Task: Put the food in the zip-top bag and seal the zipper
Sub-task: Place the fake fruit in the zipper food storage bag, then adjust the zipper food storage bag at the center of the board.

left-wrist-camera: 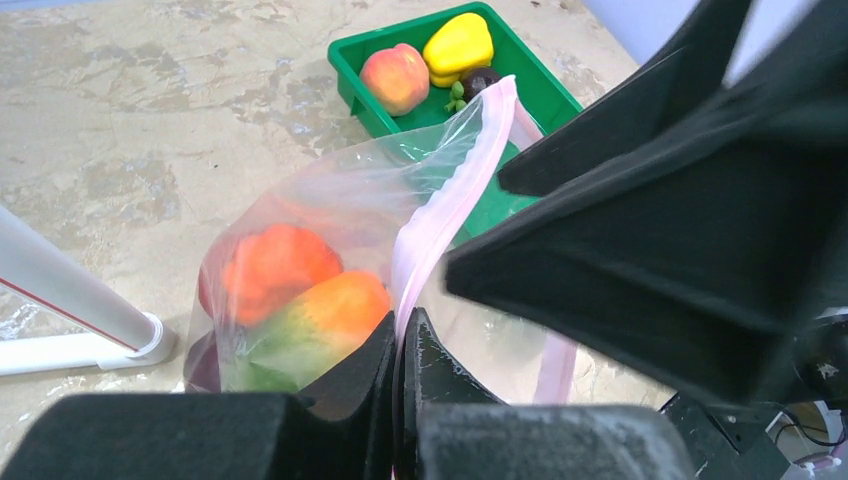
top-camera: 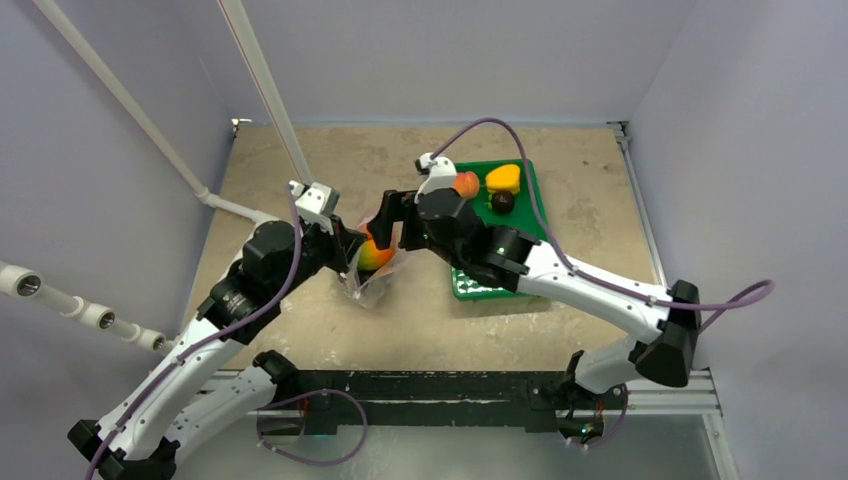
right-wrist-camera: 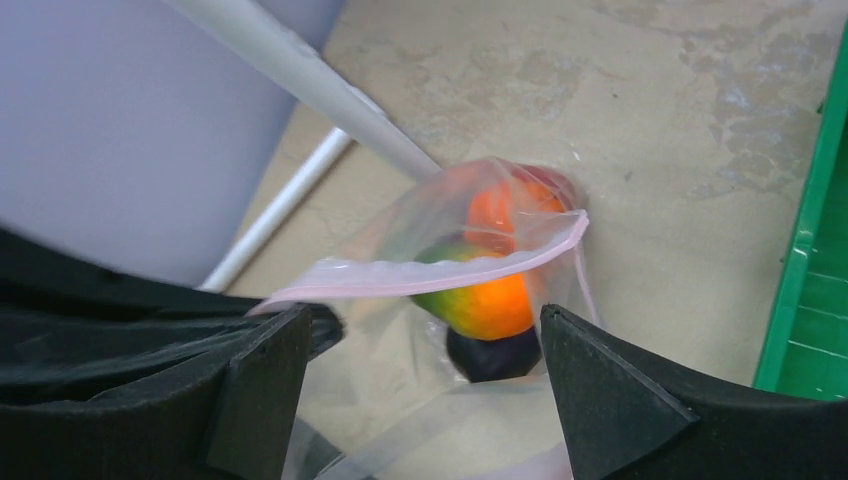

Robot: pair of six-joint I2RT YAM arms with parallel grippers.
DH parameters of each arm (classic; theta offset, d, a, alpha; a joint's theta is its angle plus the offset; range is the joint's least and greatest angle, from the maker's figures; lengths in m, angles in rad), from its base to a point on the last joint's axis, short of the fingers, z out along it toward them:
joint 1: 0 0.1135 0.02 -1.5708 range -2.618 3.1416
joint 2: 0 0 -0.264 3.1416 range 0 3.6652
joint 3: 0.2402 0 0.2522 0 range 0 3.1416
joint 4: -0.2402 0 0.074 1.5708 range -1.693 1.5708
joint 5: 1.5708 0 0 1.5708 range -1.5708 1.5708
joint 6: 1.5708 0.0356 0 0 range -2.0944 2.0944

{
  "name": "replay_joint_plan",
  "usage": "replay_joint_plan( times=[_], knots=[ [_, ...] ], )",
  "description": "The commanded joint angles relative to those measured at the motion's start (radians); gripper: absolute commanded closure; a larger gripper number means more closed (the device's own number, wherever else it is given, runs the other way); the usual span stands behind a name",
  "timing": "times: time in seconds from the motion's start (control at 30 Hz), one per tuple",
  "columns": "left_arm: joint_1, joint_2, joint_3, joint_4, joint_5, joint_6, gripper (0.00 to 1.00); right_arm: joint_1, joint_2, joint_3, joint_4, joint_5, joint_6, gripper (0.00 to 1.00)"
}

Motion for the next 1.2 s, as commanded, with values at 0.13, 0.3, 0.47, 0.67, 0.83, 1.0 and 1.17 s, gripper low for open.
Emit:
replay_joint_plan(
  times=[0.13,0.3,0.47,0.67,0.83,1.0,1.17],
  knots=[
    [0.002,0.004,-0.008,0.022,0.006,0.005,1.0,0.007,-0.192,-0.048,0.1,-0.012,0.023,0.17],
    [0.001,0.004,-0.007,0.021,0.006,0.004,1.0,0.007,-0.259,-0.088,0.031,0.03,0.049,0.18],
    [0.001,0.006,-0.007,0.021,0.006,0.005,1.0,0.007,-0.272,-0.139,-0.003,0.026,0.099,0.24],
    [0.001,0.006,-0.007,0.02,0.007,0.005,1.0,0.008,-0.224,-0.173,-0.083,0.084,0.173,0.33],
    [0.002,0.004,-0.006,0.018,0.006,0.005,1.0,0.045,-0.175,-0.172,-0.101,0.125,0.216,0.35],
    [0.001,0.004,-0.005,0.018,0.006,0.005,1.0,0.067,-0.126,-0.161,-0.111,0.161,0.254,0.39],
    [0.002,0.002,-0.005,0.017,0.006,0.003,1.0,0.09,-0.091,-0.148,-0.099,0.165,0.278,0.48]
  ],
)
